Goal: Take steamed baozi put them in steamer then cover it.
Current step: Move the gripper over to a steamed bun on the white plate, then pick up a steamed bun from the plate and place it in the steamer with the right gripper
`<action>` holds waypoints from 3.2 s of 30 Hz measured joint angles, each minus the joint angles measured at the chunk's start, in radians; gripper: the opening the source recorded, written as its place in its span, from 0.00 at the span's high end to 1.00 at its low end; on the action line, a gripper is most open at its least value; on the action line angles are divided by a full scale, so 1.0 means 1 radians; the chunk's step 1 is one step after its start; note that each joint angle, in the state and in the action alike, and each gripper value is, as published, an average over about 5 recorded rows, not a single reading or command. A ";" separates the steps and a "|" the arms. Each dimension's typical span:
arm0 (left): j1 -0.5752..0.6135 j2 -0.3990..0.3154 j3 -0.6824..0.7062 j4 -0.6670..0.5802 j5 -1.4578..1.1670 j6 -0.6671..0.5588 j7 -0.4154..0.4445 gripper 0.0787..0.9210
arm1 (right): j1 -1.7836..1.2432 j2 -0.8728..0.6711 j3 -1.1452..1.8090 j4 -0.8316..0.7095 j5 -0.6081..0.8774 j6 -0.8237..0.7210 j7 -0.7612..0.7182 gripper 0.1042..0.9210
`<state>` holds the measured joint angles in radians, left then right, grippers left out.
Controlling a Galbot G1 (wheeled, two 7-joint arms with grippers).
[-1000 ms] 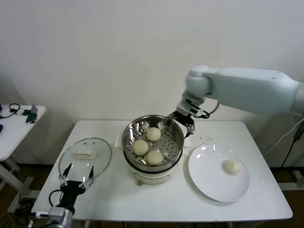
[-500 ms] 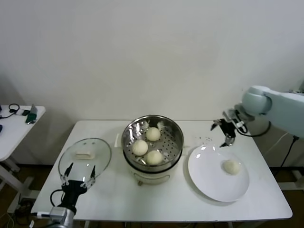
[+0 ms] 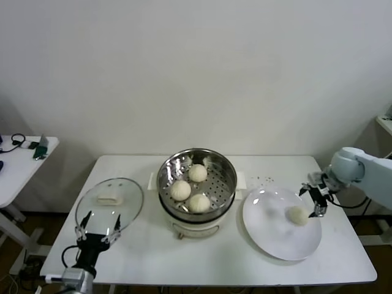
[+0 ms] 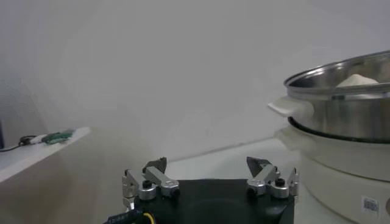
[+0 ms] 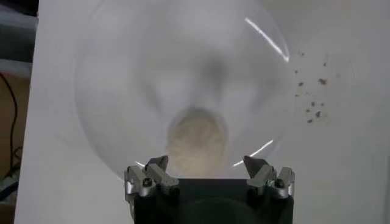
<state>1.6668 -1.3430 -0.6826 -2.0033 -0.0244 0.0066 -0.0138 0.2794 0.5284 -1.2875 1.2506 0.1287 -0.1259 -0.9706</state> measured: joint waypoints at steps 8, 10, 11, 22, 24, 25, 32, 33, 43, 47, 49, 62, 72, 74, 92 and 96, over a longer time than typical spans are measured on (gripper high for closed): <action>-0.007 -0.003 0.002 0.007 0.006 0.003 -0.001 0.12 | -0.092 0.031 0.084 -0.062 -0.022 -0.002 0.009 0.12; -0.006 -0.003 0.002 0.008 0.007 0.003 -0.001 0.12 | -0.105 0.041 0.097 -0.076 -0.025 -0.002 0.009 0.12; -0.006 -0.004 0.002 0.008 0.007 0.003 -0.001 0.12 | -0.111 0.046 0.103 -0.082 -0.027 -0.002 0.009 0.12; -0.001 -0.006 -0.003 0.010 0.008 0.000 -0.001 0.12 | -0.142 0.087 0.121 -0.114 -0.026 -0.002 -0.009 0.12; -0.001 -0.006 -0.003 0.010 0.008 0.000 -0.001 0.12 | -0.142 0.090 0.119 -0.119 -0.026 0.000 -0.015 0.12; -0.002 -0.006 -0.003 0.010 0.008 0.000 -0.002 0.12 | -0.141 0.092 0.117 -0.121 -0.026 0.001 -0.018 0.13; -0.003 -0.006 -0.002 0.010 0.008 -0.001 -0.002 0.12 | -0.125 0.097 0.102 -0.133 -0.028 0.005 -0.036 0.24; -0.003 -0.006 -0.002 0.010 0.008 -0.002 -0.002 0.12 | -0.123 0.098 0.101 -0.135 -0.028 0.005 -0.037 0.25; -0.007 -0.005 -0.001 0.005 0.006 -0.003 -0.002 0.12 | -0.073 0.095 0.061 -0.122 0.005 -0.012 -0.039 0.27; -0.013 -0.008 0.006 0.001 0.007 -0.002 -0.002 0.12 | -0.011 0.101 0.021 -0.107 0.050 -0.031 -0.040 0.26; -0.013 -0.011 0.011 0.000 0.008 -0.002 -0.001 0.12 | 0.033 0.108 -0.007 -0.099 0.081 -0.042 -0.041 0.26; 0.000 0.001 0.047 -0.011 0.022 -0.017 0.009 0.12 | 0.437 0.261 -0.289 -0.082 0.390 -0.101 -0.034 0.26; 0.001 0.016 0.085 -0.018 0.028 -0.027 0.022 0.12 | 0.620 0.440 -0.408 -0.053 0.647 -0.156 0.018 0.26; -0.002 0.020 0.088 -0.018 0.024 -0.027 0.023 0.12 | 0.635 0.474 -0.420 -0.045 0.690 -0.169 0.033 0.26; -0.013 0.043 0.109 -0.003 0.007 -0.031 0.025 0.12 | 0.587 0.671 -0.481 0.040 0.854 -0.265 0.172 0.25; -0.014 0.046 0.104 0.002 0.000 -0.033 0.025 0.12 | 0.559 0.682 -0.491 0.041 0.849 -0.273 0.186 0.25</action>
<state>1.6530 -1.2966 -0.5783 -2.0009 -0.0241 -0.0264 0.0112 0.8382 1.2108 -1.7788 1.2914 0.9773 -0.3988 -0.7841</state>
